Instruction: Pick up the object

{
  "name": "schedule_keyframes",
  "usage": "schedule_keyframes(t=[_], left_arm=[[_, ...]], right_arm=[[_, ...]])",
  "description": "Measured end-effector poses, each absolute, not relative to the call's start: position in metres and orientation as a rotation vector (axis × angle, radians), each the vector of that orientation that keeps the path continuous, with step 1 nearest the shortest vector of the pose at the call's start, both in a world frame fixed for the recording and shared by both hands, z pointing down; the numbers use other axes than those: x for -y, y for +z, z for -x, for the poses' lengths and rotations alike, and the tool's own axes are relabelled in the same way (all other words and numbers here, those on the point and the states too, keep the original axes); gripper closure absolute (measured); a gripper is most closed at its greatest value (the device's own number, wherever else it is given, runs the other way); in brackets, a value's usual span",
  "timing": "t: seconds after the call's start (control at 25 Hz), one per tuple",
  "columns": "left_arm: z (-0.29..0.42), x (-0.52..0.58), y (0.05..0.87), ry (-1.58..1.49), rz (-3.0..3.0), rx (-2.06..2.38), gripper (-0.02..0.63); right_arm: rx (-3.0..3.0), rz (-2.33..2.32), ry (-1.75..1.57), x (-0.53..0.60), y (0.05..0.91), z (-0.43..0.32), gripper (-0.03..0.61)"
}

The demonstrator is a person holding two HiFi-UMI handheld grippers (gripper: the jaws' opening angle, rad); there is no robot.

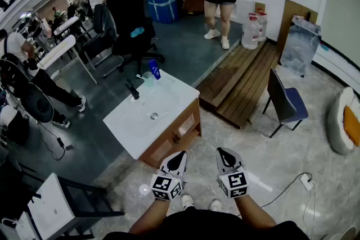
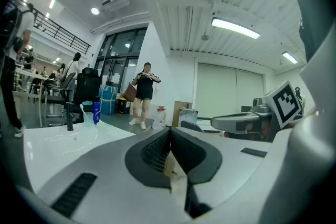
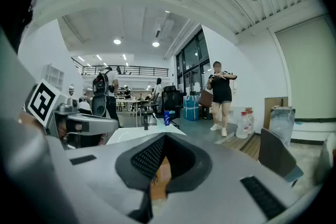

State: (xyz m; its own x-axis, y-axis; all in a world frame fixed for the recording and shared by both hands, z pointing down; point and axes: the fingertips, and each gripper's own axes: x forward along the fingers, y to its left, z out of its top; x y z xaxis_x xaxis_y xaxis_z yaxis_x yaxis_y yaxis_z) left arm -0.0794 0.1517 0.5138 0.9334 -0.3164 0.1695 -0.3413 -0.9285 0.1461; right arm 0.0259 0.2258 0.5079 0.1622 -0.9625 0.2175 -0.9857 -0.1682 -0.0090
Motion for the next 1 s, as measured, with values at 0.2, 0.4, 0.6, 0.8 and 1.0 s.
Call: schedule_keyframes(t=[0.2,0.4,0.6,0.8,1.0], left_arm=[[0.083,-0.130,0.510,0.212,-2.926,0.507,0.594],[0.088,-0.122,0.510,0.215,-2.937,0.496,0.594],[0.086,-0.117,0.511,0.214,-2.937,0.478,0.594],[0.093,-0.108,0.511,0.215,-2.945,0.450,0.594],[0.108,-0.088,0.513,0.218,-2.966,0.449,0.594]], right_arm=[[1.929,-2.286,0.256,-0.206,0.506,-0.022,0.560],[1.923,-2.286,0.245,-0.195,0.505,-0.017,0.560],[1.926,-2.304,0.252,-0.187,0.504,-0.020,0.560],[1.903,-2.318,0.258,-0.176,0.503,-0.016,0.560],[1.876,-2.335,0.250,-0.159,0.505,-0.008,0.560]])
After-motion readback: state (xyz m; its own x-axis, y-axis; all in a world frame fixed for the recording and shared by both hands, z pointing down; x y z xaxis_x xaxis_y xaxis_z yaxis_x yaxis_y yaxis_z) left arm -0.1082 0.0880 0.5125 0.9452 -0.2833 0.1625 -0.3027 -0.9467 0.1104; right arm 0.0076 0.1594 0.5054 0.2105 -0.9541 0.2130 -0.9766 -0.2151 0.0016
